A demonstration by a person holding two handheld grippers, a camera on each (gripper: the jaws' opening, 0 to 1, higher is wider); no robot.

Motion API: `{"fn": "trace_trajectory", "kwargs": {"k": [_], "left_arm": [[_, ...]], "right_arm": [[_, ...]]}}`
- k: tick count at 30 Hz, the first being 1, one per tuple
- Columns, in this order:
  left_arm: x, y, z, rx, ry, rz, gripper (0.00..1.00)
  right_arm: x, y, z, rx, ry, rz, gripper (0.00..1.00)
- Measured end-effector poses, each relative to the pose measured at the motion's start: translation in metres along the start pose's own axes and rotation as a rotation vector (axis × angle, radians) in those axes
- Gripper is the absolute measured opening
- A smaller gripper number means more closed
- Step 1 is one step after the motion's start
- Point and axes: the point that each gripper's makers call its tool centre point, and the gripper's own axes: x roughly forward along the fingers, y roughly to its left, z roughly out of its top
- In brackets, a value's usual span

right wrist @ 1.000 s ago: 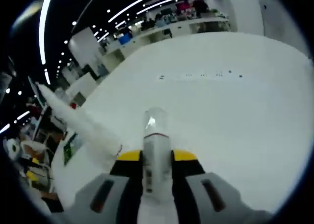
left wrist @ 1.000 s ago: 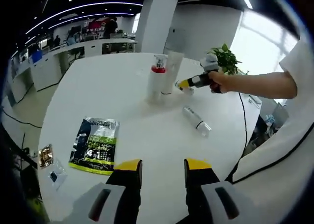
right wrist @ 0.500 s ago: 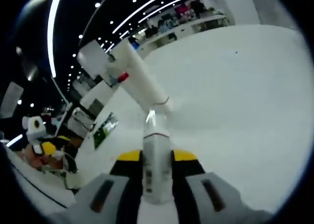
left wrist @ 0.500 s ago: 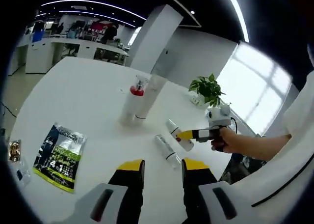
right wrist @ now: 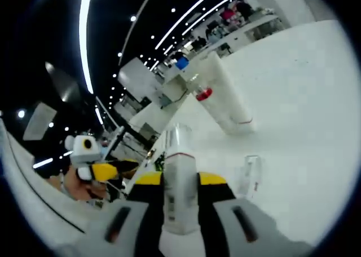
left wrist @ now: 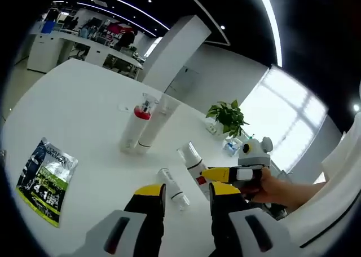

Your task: Arrange the skincare products in the storage area until every visible bottle or jar stands upright without overlapping.

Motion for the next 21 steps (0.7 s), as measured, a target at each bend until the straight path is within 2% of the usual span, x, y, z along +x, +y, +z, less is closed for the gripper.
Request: {"fn": "trace_trajectory", "kwargs": {"k": [1,8,13,14,15,17,21], "left_arm": [[0.001,-0.001,0.001,-0.008,-0.006,-0.007,0.32],[0.002,-0.009,0.014,-0.085,-0.061,-0.093,0.34],[-0.004,-0.025,0.033,-0.144,-0.136,-0.227,0.34],[-0.004,-0.027,0.034,-0.147,-0.136,-0.237,0.35],[-0.006,-0.032,0.036,-0.178,-0.137,-0.282,0.35],[-0.008,-0.036,0.038,-0.205,-0.137,-0.322,0.35],[-0.01,-0.045,0.041,-0.233,-0.144,-0.391,0.34]], "right_arm": [[0.001,0.004,0.0,-0.001,0.003,0.006,0.19],[0.008,0.05,0.005,0.032,0.0,0.213,0.19],[0.009,0.077,0.004,0.079,0.017,0.341,0.2],[0.009,0.078,0.004,0.08,0.019,0.355,0.2],[0.01,0.086,0.002,0.116,0.037,0.409,0.2],[0.011,0.094,0.004,0.159,0.037,0.459,0.2],[0.012,0.107,0.006,0.209,0.053,0.531,0.19]]}}
